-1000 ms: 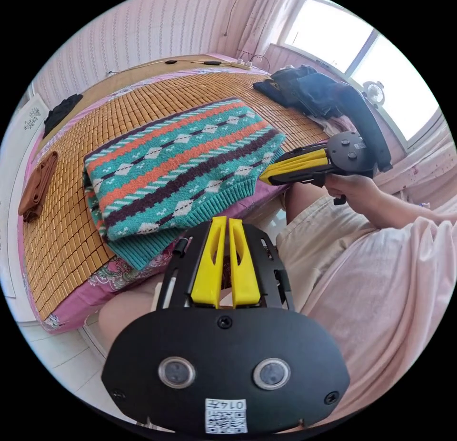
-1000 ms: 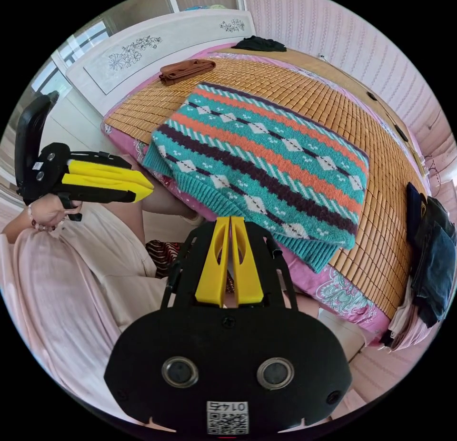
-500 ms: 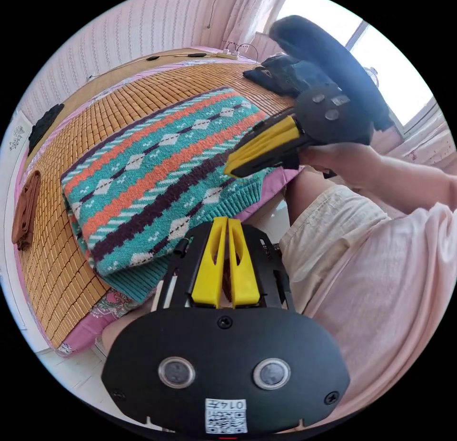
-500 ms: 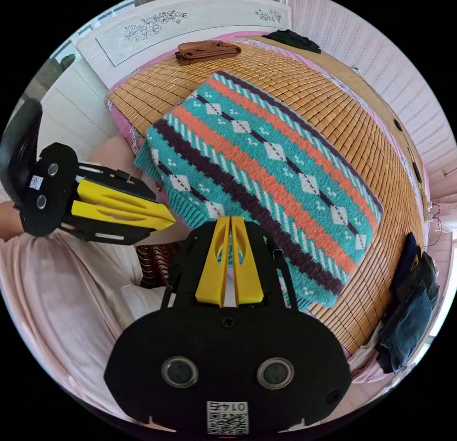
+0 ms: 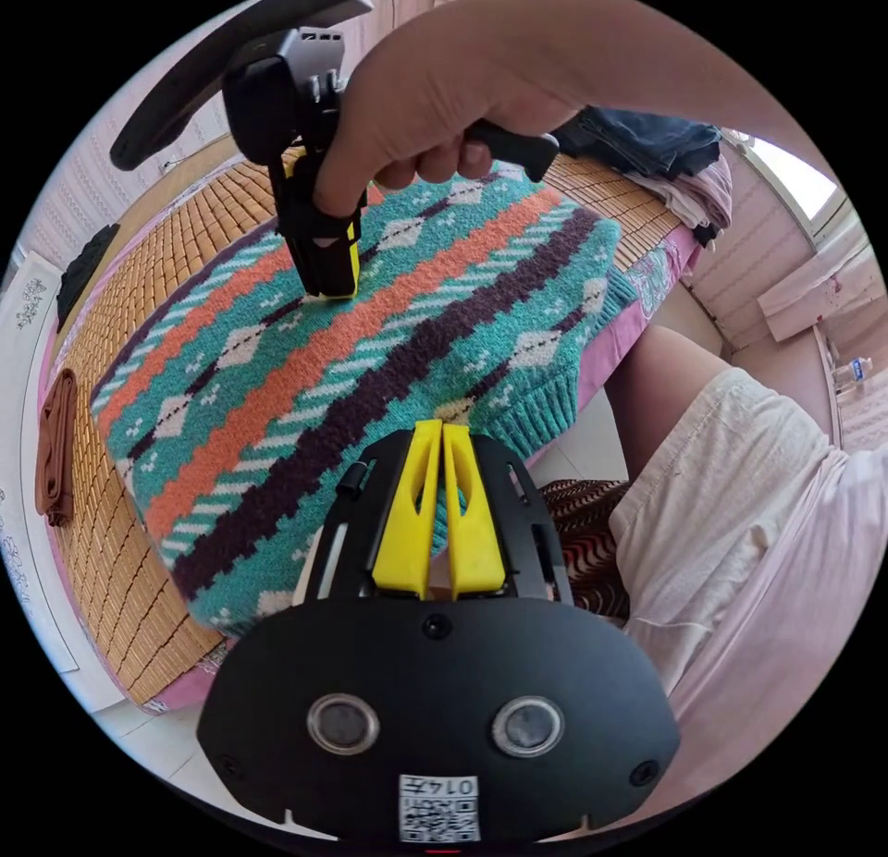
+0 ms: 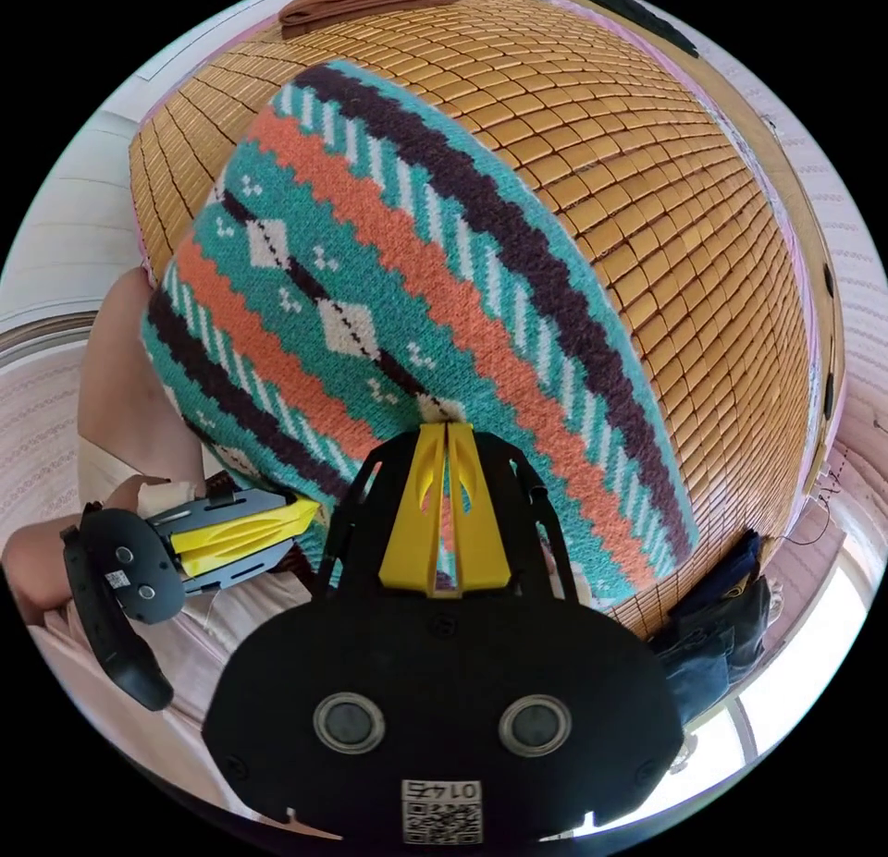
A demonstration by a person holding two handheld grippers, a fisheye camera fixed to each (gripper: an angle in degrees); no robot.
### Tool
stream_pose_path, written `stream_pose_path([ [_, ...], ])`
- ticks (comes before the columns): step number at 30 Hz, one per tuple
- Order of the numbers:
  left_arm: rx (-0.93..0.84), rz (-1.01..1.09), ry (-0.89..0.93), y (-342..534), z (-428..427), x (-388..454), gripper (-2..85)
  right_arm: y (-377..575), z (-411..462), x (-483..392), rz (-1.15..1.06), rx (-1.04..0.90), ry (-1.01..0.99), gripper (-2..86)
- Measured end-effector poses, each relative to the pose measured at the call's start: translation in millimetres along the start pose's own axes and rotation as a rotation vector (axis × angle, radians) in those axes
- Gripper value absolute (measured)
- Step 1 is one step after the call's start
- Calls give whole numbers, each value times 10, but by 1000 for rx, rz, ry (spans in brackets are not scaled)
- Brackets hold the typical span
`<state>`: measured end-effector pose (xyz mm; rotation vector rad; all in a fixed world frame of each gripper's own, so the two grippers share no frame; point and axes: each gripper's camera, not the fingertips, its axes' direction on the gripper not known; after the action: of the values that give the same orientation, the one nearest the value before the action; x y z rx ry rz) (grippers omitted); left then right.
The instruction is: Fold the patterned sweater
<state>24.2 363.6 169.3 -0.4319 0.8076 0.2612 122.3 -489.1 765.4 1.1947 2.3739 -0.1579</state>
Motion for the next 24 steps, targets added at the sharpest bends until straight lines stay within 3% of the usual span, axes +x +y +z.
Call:
stream_pose_path([
  [4,-12,2,28,-53,119,-8,-10,-182,-71,-79,-161,-108,77,18],
  [8,-2,23,-3,-74,212,60,-10,-314,-269,78,-126,-15,191,32],
  [10,3,26,-26,-82,268,105,-10,-394,-18,166,-111,-113,144,35],
  [24,-37,44,-7,-238,559,116,-10,-27,143,514,-78,-85,131,2],
])
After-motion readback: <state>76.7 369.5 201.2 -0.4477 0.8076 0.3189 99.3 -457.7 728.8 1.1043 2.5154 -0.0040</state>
